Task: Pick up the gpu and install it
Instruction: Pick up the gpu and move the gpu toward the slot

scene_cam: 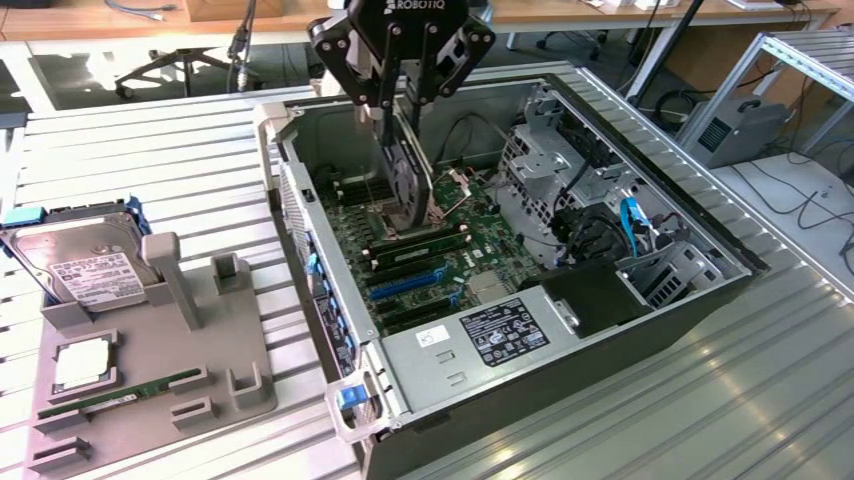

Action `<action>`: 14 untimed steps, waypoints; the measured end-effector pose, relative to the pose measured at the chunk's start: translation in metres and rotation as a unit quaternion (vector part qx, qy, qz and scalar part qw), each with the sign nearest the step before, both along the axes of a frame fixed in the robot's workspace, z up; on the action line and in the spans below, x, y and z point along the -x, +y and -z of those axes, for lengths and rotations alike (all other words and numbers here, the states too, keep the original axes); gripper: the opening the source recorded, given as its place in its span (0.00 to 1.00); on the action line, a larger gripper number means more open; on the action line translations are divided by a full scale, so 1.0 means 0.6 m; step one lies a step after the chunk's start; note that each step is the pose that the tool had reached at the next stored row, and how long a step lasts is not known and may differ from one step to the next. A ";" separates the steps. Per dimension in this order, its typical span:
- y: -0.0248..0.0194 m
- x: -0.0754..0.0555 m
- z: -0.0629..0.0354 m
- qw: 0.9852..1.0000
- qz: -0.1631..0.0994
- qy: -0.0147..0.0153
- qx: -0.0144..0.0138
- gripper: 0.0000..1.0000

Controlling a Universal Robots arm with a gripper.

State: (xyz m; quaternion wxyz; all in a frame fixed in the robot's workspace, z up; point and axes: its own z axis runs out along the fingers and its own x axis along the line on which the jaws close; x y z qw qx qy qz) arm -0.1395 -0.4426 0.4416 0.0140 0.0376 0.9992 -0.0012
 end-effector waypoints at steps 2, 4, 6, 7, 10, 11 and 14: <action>0.0000 -0.002 0.000 1.000 0.000 0.000 0.000 0.27; 0.0000 -0.005 0.000 1.000 0.000 0.000 0.000 0.27; 0.0000 -0.007 0.000 1.000 0.000 0.000 0.000 0.27; 0.0000 -0.008 0.000 1.000 0.000 0.000 0.000 0.27; 0.0000 -0.011 0.000 1.000 0.000 0.000 0.000 0.27; 0.0000 -0.012 0.000 1.000 0.000 0.000 0.000 0.27; 0.0000 -0.016 0.000 1.000 0.000 0.000 0.000 0.27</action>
